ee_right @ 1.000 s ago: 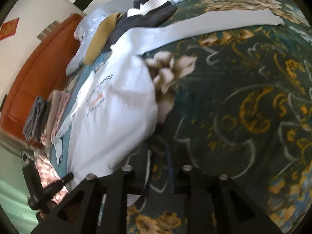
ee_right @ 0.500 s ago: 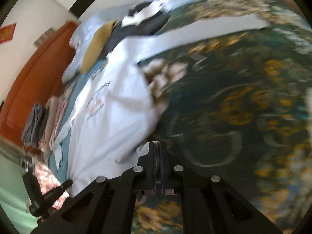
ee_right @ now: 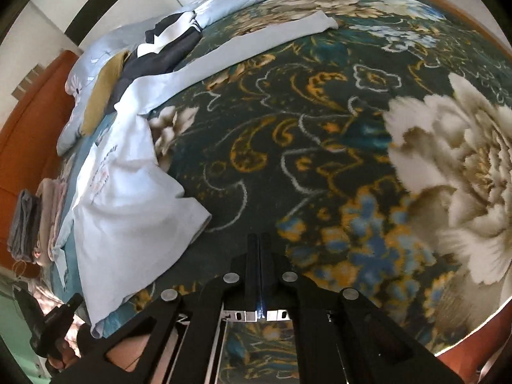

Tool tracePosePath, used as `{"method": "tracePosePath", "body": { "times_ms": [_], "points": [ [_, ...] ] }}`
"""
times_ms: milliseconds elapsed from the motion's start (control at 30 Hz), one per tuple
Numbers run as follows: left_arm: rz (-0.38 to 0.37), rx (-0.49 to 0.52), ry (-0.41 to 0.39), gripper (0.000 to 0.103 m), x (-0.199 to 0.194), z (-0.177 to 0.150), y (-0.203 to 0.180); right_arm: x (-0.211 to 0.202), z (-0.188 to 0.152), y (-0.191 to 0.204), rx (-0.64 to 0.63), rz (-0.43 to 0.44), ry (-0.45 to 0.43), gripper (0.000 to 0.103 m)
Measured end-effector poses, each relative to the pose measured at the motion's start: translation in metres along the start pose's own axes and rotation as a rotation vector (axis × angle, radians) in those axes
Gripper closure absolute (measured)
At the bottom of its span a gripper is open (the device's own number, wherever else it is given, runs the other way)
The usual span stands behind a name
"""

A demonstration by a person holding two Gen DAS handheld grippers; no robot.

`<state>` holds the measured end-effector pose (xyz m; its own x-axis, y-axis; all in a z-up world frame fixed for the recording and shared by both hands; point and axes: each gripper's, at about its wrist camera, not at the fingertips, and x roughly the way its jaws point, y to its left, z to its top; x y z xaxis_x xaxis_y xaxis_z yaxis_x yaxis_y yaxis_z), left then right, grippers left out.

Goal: Fold clothes

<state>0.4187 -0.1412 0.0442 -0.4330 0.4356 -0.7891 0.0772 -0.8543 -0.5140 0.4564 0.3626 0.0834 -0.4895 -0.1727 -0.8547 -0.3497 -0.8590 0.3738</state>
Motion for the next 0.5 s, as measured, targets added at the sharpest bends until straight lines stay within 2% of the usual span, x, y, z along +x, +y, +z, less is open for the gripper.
{"method": "tracePosePath", "body": {
  "times_ms": [267, 367, 433, 500],
  "points": [
    [-0.042, 0.027, 0.079, 0.096, 0.013, -0.006, -0.017, 0.002, 0.010, 0.029, -0.045, 0.065, -0.022, 0.103],
    [-0.014, 0.069, 0.068, 0.097, 0.014, -0.010, -0.027, 0.009, 0.012, 0.030, -0.033, 0.075, -0.012, 0.103],
    [0.000, 0.079, 0.064, 0.102, 0.013, -0.011, -0.026, 0.013, 0.012, 0.029, -0.021, 0.084, 0.000, 0.103],
    [0.015, 0.087, 0.060, 0.102, 0.011, -0.012, -0.024, 0.014, 0.011, 0.028, -0.018, 0.085, 0.004, 0.103]
  ]
}}
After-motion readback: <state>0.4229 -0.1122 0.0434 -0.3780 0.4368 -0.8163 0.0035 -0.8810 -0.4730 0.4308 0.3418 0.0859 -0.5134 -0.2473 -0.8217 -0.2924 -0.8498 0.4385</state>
